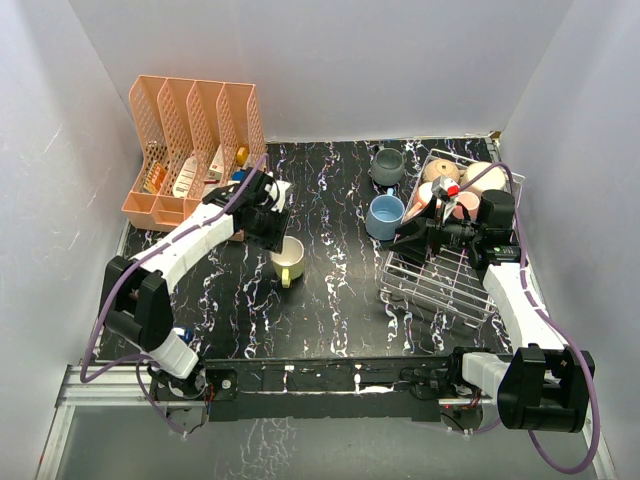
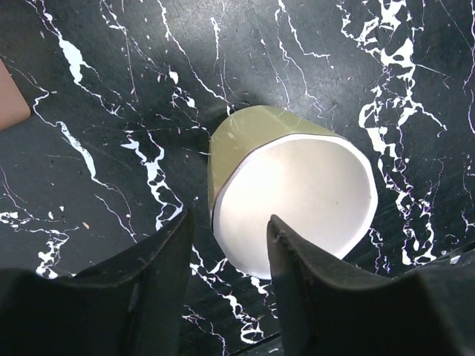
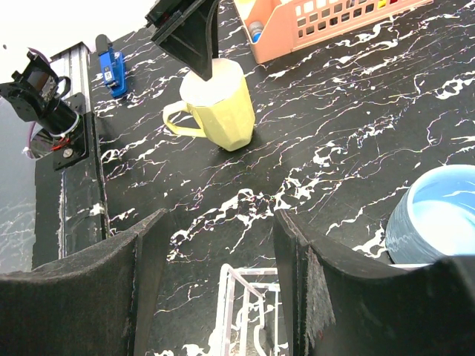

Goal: Load the cups into the dish rack
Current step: Pick up the cup at the center of the board.

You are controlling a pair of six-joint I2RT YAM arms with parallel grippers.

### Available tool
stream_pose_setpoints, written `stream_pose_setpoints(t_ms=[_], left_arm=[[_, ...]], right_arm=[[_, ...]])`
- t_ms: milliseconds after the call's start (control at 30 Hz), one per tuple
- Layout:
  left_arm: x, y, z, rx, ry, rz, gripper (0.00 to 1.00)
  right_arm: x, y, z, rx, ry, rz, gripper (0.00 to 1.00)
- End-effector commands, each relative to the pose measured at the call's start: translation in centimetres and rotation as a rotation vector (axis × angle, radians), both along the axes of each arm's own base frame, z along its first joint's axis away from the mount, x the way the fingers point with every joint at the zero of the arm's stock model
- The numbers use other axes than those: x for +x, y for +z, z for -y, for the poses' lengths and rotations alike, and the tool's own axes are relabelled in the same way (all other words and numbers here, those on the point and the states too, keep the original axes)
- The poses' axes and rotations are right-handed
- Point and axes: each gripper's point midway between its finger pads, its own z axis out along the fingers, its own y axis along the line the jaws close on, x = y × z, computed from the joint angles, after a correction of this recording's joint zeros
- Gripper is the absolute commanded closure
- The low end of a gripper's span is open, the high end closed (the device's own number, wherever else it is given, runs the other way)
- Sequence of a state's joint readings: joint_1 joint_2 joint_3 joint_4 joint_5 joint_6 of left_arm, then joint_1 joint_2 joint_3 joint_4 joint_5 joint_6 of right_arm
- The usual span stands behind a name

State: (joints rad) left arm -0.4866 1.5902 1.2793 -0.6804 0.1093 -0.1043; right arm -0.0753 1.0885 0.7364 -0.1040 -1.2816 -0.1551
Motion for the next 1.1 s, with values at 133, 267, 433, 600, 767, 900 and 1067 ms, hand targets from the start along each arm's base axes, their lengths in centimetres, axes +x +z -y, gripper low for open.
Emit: stream_pose_setpoints(t_ms=[133, 267, 433, 600, 767, 900, 1067], left_arm=[[0.7, -0.3, 0.8, -0.054, -0.007, -0.007, 0.74], [0.8, -0.4, 1.3, -0.083, -0.007, -0.009, 0.77], [0.4, -1.4, 1.1, -0.077, 0.001, -0.031, 0.77], [0.3, -2.5, 0.5, -0.036, 0.014, -0.047, 0.74], [0.5, -2.1, 0.7, -0.048, 0.017, -0.033, 1.0], [0.9, 0.5, 1.4, -0.131, 0.044, 0.046, 1.0], [0.2, 4.6, 3.0, -0.365, 0.129, 0.162, 1.0]], right_arm=[[0.4, 0.3, 0.3, -0.007, -0.011, 0.039, 0.41], [0.4, 0.3, 0.4, -0.006, -0.011, 0.039, 0.41], [0.4, 0.3, 0.5, -0.006, -0.014, 0.04, 0.4], [0.5, 0.1, 0.6, -0.005, -0.016, 0.034, 0.4], [0.5, 0.1, 0.8, -0.003, -0.02, 0.032, 0.4], [0.2, 0.3, 1.0, -0.002, -0.014, 0.051, 0.4], [-0.4, 0.5, 0.8, -0.01, 0.021, 0.093, 0.4]])
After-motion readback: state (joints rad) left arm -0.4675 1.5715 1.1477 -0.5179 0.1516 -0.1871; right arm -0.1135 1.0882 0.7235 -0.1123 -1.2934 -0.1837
